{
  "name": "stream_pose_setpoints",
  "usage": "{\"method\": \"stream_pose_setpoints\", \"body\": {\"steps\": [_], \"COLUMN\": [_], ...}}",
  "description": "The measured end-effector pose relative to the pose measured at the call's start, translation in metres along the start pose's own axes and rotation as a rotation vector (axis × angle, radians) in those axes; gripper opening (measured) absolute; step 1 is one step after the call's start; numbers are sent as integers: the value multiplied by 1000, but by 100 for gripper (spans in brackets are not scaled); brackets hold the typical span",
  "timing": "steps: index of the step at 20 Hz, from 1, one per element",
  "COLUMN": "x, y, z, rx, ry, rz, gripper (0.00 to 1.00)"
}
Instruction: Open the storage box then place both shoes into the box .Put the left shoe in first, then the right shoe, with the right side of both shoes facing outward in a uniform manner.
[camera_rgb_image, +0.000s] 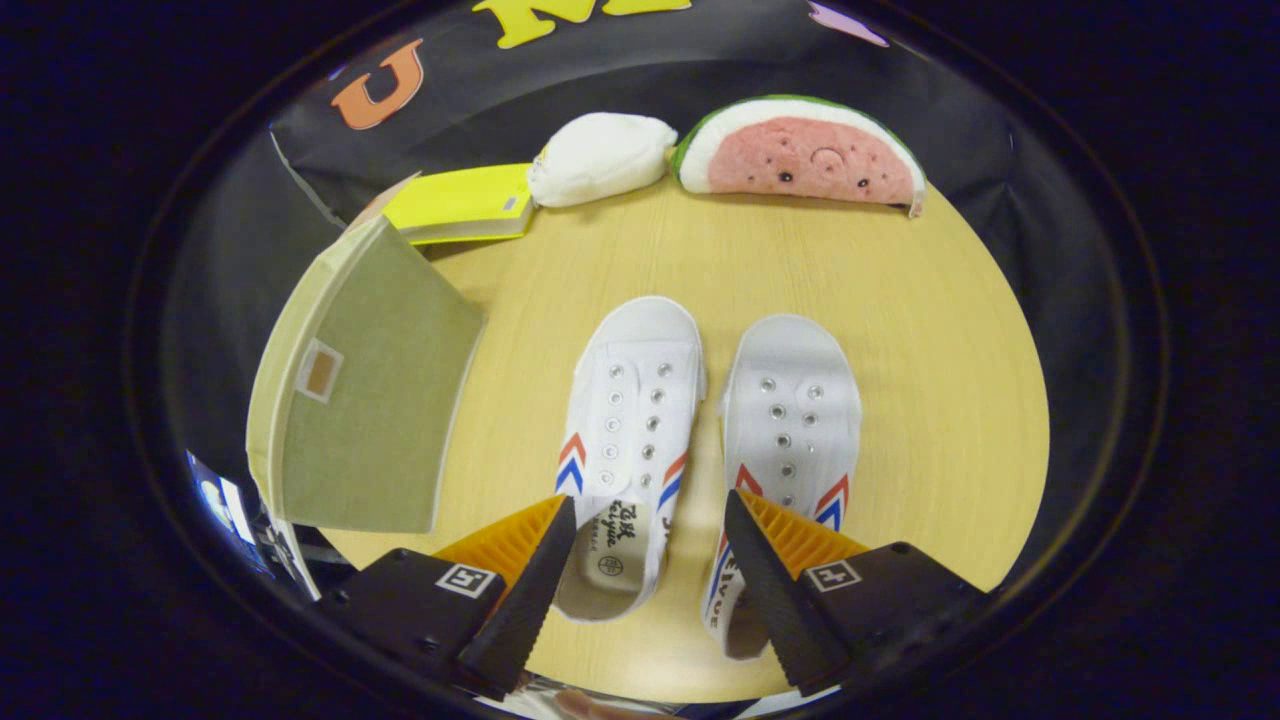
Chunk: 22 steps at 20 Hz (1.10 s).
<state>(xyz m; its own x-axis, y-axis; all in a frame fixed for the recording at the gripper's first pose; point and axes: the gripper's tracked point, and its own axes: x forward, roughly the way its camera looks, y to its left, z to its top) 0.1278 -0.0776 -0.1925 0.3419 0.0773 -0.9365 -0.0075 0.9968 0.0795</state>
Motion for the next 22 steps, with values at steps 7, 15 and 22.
{"method": "stream_pose_setpoints", "body": {"steps": [7,15,22], "x": [11,26,7], "y": [1,2,6], "z": [-6,2,4], "rx": [-14,-13,176], "ry": [91,108,117], "rz": [-67,57,214], "gripper": [73,13,6]}}
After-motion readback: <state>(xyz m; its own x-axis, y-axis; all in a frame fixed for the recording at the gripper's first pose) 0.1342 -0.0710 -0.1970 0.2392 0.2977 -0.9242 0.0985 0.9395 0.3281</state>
